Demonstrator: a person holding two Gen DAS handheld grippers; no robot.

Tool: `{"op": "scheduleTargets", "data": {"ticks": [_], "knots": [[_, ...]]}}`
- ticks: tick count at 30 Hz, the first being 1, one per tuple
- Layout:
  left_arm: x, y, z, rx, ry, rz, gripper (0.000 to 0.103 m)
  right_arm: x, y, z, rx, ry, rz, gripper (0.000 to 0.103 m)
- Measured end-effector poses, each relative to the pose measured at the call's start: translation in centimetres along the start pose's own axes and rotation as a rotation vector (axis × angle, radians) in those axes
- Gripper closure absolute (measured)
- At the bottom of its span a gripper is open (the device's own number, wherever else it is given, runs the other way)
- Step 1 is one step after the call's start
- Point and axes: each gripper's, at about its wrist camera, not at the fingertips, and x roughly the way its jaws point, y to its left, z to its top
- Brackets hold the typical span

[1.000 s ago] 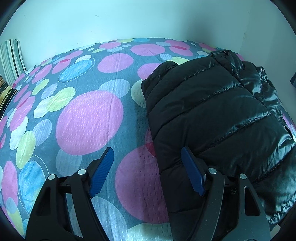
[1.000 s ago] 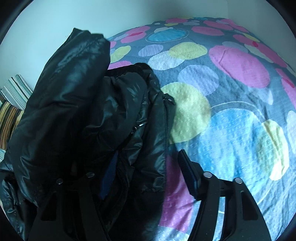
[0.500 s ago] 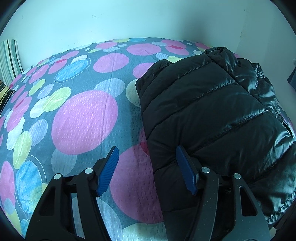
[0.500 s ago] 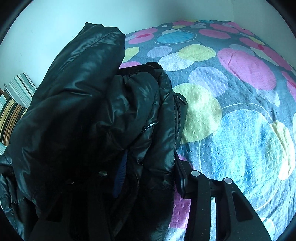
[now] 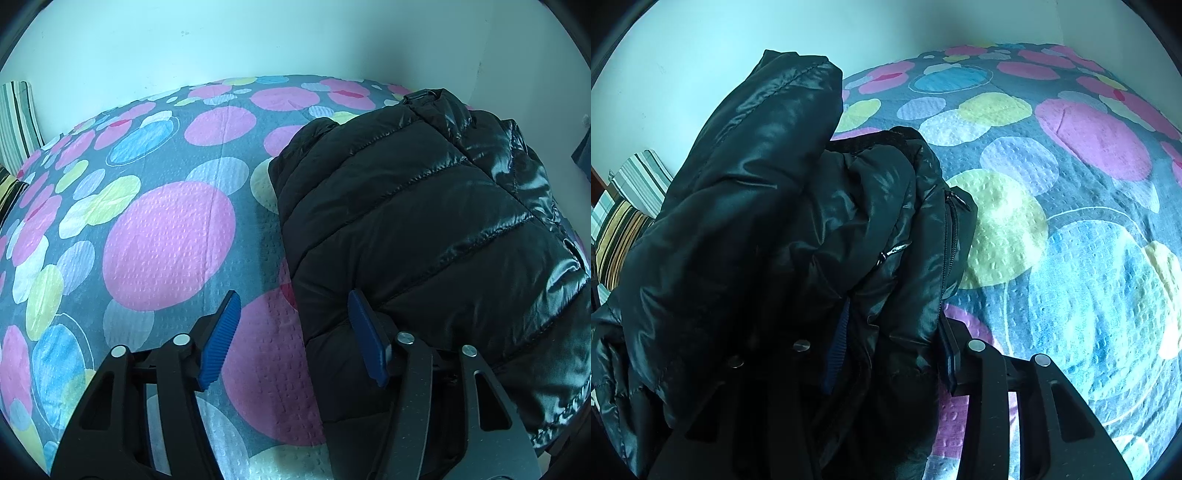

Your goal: Fold large clothes

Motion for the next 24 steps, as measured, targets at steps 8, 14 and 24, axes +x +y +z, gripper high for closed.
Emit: {"op": "scheduleTargets", "data": {"ticks": [8,14,24], "knots": [[0.6,1.4,0.4,-0.015,0.007,-0.015,0.048,0.8,0.8,0.5,-0.005,-0.002,0.022,0.063],[1.1,2.3,0.7,-0.036,0.039,-0.056,0.044,1.1,0.9,0.8,-0.011,-0.002,0.021,0.063],[0.8,3.8,0.9,-0.115,0.042,-0.074,0.037,0.9,0.8,0.5,-0.026,-0.012,0.020,0.063]]}}
